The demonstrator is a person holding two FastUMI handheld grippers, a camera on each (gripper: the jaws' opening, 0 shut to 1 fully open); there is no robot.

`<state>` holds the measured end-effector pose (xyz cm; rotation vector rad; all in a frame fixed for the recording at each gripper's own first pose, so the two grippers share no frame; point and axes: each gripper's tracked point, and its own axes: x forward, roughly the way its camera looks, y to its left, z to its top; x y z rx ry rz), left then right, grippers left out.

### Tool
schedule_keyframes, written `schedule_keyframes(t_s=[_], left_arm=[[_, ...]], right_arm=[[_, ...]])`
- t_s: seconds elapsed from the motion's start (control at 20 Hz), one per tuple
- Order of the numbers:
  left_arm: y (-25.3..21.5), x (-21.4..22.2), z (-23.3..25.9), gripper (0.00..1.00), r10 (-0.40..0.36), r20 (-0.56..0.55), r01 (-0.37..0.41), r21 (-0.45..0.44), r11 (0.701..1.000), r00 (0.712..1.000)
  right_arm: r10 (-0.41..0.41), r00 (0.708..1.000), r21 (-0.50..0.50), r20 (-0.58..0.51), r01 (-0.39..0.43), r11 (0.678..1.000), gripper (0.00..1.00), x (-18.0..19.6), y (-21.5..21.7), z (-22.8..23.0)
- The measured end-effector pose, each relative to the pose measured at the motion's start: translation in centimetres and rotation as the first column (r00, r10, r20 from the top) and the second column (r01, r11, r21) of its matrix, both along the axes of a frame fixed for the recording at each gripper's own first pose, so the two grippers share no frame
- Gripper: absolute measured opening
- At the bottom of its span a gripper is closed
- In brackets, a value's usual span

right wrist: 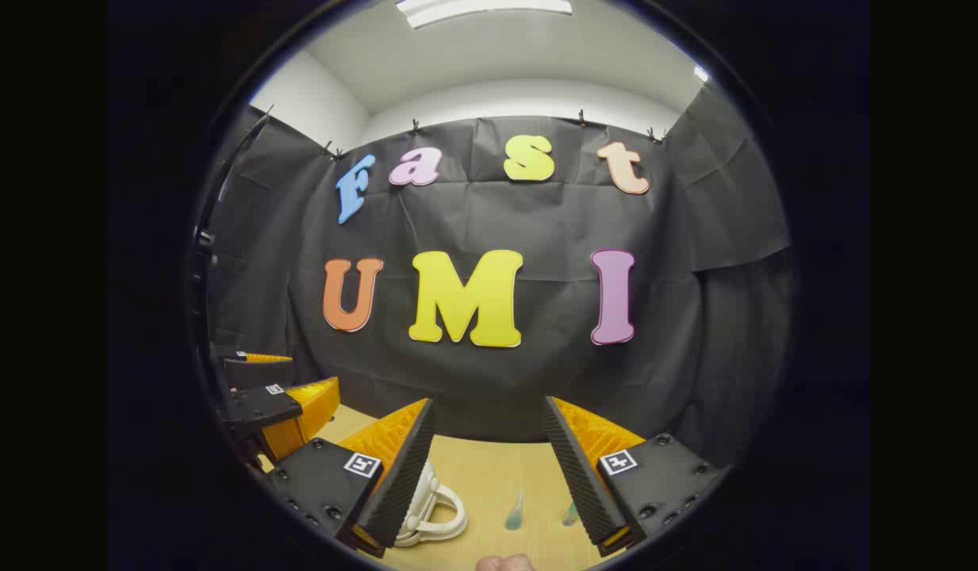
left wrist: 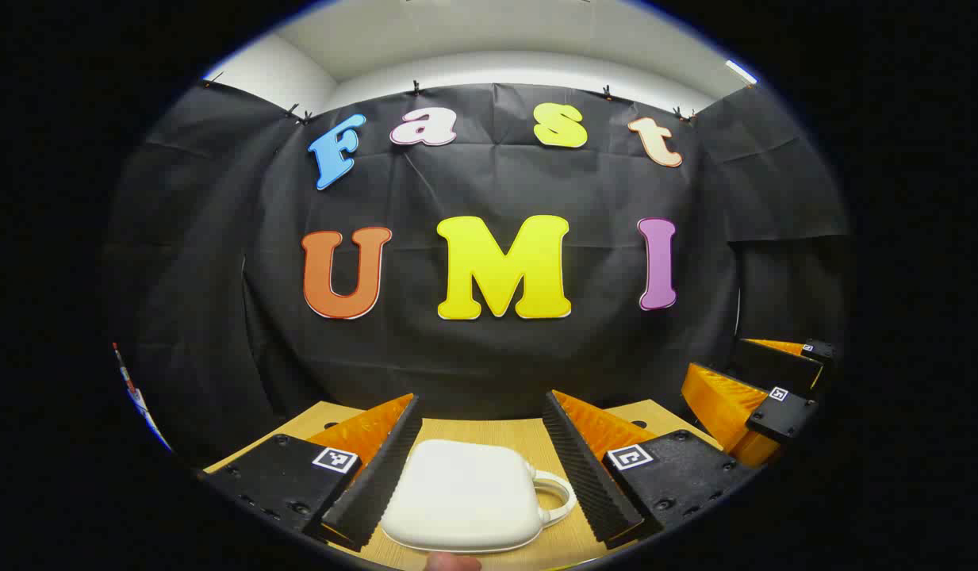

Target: First open the suitcase, pack the skin care products into it, and then close the suitcase.

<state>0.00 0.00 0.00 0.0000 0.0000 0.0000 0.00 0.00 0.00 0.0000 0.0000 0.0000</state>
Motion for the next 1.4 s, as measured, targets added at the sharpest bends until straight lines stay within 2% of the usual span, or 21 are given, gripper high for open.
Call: schedule_keyframes(t_s=[0.25, 0.55, 1.05, 1.25, 1.4], left_arm=[[-1.1, 0.0, 0.6, 0.98, -0.011, 0.028, 0.011, -0.014, 1.000, 1.000], [-2.4, 0.3, 0.1, 0.98, -0.038, 0.019, 0.038, -0.023, 0.999, 0.999], [-3.8, 0.8, -1.7, 0.98, -0.072, -0.014, 0.072, 0.019, 0.997, 0.997], [-5.7, 1.7, -4.8, 0.98, -0.136, -0.064, 0.143, 0.129, 0.981, 0.989], [-7.8, 2.0, -7.5, 0.98, -0.185, -0.116, 0.208, 0.237, 0.949, 0.976]], right_arm=[[-0.042, 0.999, 0.018, -0.005, 0.042, 0.999, 0.81, 0.1, -1.9, 0.3], [-0.049, 0.999, 0.015, -0.012, 0.049, 0.999, 0.80, 0.0, -2.4, -0.1], [-0.115, 0.991, 0.051, -0.063, 0.118, 0.992, 0.81, -0.3, -5.4, -2.2], [-0.180, 0.979, 0.075, -0.095, 0.187, 0.979, 0.81, -1.3, -8.6, -3.6], [-0.245, 0.961, 0.055, -0.131, 0.253, 0.966, 0.81, -2.4, -12.1, -4.9]])
